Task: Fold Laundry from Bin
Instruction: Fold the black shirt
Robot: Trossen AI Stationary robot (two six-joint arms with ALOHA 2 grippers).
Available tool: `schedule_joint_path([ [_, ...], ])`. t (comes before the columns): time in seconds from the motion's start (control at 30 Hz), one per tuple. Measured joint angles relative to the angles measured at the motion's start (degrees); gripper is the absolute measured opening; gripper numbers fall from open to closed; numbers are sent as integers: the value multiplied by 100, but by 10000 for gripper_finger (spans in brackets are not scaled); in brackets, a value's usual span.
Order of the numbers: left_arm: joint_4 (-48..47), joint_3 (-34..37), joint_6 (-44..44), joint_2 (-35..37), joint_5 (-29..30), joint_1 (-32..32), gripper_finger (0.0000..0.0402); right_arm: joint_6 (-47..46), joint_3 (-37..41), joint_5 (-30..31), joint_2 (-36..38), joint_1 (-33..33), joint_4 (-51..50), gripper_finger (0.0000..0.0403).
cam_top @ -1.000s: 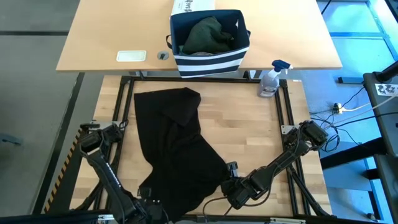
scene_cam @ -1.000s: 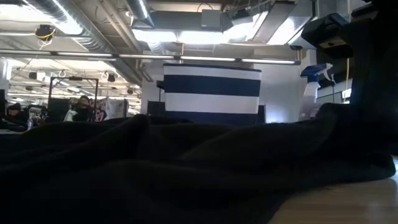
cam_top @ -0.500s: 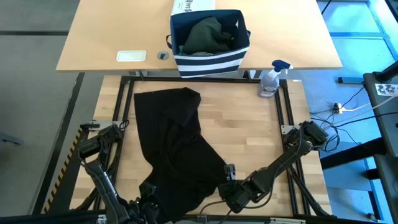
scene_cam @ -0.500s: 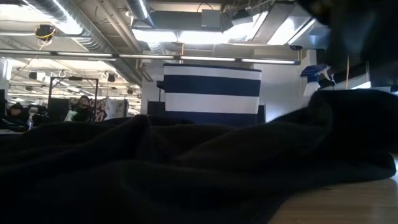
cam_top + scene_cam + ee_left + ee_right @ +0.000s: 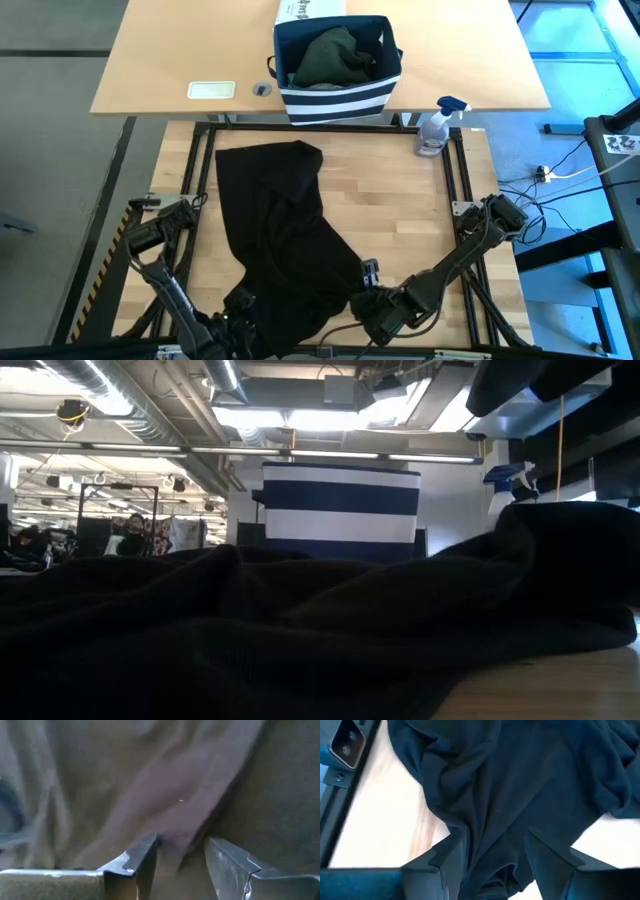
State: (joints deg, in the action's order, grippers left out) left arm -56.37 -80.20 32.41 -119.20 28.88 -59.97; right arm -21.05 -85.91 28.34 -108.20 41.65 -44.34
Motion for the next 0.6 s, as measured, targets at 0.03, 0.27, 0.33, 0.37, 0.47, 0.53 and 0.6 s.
schedule_joint_path([
  [0.03, 84, 54, -38, 2, 8, 5, 157, -3, 0, 47, 0, 0, -38, 202],
  [0.27, 266, 140, -157, 11, 335, 3, 157, -221, 0, 252, 0, -4, -471, 202],
  [0.33, 277, 140, -271, 7, 386, 46, 156, -369, 0, 458, 10, -4, -725, 202],
  [0.37, 293, 140, -310, 7, 392, 80, 154, -483, 1, 542, 36, -4, -904, 202],
  [0.47, 393, 140, -558, 5, 406, 245, 144, -860, 18, 771, 138, -4, -1298, 202],
  [0.53, 478, 140, -775, 4, 404, 383, 135, -1041, 167, 971, 303, 2, -1351, 202],
  [0.6, 578, 140, -979, 2, 349, 523, 128, -1202, 475, 1029, 530, 0, -1138, 202],
])
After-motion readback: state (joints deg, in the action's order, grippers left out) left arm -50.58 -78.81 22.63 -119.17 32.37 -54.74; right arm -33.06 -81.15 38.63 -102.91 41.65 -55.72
